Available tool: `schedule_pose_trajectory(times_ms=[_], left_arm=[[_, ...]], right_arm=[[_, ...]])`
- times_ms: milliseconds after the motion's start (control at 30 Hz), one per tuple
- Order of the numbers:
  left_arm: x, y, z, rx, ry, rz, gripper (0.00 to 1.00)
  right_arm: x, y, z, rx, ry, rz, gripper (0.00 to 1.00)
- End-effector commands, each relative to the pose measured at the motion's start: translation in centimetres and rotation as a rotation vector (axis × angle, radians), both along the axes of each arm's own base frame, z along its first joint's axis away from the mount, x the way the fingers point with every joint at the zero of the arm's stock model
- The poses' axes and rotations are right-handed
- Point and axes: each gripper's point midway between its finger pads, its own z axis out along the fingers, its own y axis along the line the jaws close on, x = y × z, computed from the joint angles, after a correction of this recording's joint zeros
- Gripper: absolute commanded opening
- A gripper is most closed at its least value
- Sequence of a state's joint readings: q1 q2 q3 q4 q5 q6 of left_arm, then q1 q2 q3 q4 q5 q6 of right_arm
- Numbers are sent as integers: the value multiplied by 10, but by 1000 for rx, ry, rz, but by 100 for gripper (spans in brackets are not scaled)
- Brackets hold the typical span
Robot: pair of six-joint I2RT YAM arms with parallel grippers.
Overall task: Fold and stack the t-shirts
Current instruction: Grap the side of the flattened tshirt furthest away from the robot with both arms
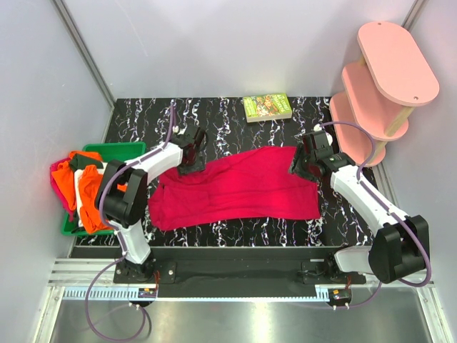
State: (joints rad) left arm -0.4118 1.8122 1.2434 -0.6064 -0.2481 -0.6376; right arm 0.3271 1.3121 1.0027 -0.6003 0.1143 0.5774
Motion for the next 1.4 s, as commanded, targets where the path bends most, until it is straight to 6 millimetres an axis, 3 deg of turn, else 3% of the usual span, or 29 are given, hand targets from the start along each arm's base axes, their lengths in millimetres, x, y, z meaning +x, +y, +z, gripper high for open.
schedule_pose_trajectory(times_ms=[0,100,233,267,367,667,900,1067,1133,1167,1233,1300,1367], left_arm=[[9,-3,13,-20,-59,10,55],[5,-5,-4,-21,-11,8,50],[-7,-7,-21,-26,39,2,26],[-8,-8,-20,-29,32,-1,12],[-15,-9,-18,-22,27,-15,0],[-38,-19,-3,-35,0,-63,0],[-69,-31,-13,-42,41,-105,0],[-70,-29,-13,-13,27,-104,1],[-60,-28,2,-8,-31,-95,14],[-52,-25,15,2,-79,-83,27],[-38,-27,35,1,-140,-80,33],[-25,-26,50,0,-179,-68,46],[-17,-20,52,5,-182,-46,50]], right_arm=[[3,5,4,16,-26,8,57],[2,5,5,16,-31,8,57],[1,2,3,8,-30,3,57],[1,2,3,9,-30,1,57],[0,3,2,10,-25,4,57],[3,5,0,19,-20,7,57],[3,6,-1,23,-19,9,57],[3,7,-2,26,-15,8,57],[3,7,-1,26,-18,9,57],[3,7,-1,27,-18,9,57],[3,7,0,26,-23,9,57],[2,7,0,30,-22,11,57],[2,7,1,29,-24,10,57]])
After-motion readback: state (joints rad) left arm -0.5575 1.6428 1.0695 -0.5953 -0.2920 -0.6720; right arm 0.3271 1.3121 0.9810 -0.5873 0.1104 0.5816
